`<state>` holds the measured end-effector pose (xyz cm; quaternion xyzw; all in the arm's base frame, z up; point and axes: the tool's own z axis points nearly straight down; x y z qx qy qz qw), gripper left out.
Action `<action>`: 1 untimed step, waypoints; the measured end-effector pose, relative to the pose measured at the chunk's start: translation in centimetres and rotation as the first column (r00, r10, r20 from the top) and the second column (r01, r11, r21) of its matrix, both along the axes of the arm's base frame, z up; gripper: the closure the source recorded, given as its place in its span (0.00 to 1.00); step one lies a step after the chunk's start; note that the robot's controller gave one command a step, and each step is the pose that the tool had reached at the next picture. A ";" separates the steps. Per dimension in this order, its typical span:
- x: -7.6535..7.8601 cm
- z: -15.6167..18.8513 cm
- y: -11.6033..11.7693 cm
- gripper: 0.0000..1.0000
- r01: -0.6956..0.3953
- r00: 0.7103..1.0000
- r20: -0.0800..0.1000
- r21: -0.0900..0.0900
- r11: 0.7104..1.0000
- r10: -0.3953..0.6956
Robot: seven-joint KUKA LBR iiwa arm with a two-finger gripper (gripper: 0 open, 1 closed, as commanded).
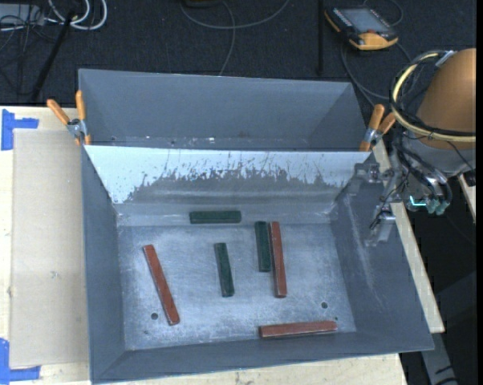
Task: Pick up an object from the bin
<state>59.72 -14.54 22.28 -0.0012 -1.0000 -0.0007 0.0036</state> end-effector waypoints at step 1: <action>-4.9 -9.8 4.7 0.00 -0.119 0.993 -0.003 0.004 0.993 0.119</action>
Offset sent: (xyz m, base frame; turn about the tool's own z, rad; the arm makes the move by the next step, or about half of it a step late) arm -0.0465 0.0451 -0.0929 -0.1196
